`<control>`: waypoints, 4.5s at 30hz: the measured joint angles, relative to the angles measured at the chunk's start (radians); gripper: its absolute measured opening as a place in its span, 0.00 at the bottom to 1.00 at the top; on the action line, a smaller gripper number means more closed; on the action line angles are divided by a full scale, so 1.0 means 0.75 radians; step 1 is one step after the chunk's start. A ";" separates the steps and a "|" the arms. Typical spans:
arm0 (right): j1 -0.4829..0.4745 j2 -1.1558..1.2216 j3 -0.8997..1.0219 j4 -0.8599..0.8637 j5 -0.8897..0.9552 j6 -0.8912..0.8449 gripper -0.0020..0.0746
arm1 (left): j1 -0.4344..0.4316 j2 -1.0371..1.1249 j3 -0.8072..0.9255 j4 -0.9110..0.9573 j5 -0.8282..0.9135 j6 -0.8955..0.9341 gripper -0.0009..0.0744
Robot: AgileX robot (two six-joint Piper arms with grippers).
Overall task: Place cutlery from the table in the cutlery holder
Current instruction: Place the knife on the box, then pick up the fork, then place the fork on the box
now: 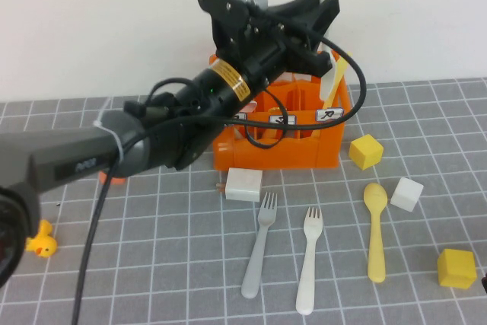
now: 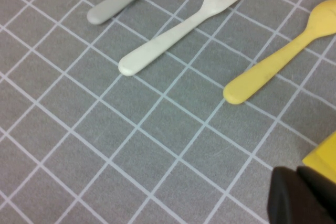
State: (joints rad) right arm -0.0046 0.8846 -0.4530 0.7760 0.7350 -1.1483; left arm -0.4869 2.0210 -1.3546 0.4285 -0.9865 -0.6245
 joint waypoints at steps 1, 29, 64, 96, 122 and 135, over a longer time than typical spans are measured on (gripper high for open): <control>0.000 0.000 0.000 0.000 0.000 0.000 0.02 | 0.000 0.015 0.000 -0.019 0.000 0.005 0.24; 0.000 0.000 0.000 0.000 0.000 -0.029 0.02 | 0.000 0.103 0.000 -0.052 -0.066 0.156 0.48; 0.000 0.000 0.000 0.024 0.070 -0.129 0.02 | 0.005 -0.695 0.106 -0.641 2.420 0.556 0.01; 0.000 0.000 0.000 0.024 0.048 -0.173 0.02 | -0.185 -0.013 -0.039 -0.798 2.233 0.648 0.46; 0.000 0.000 0.000 0.024 0.048 -0.176 0.02 | -0.185 -0.007 -0.059 -0.637 2.302 0.609 0.15; 0.000 0.000 0.000 0.024 0.048 -0.178 0.02 | -0.185 -0.403 -0.059 -0.571 2.359 0.680 0.15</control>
State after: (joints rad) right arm -0.0046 0.8846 -0.4530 0.7937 0.7708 -1.2819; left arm -0.6258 1.7190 -1.3986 0.0000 0.7826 -0.1143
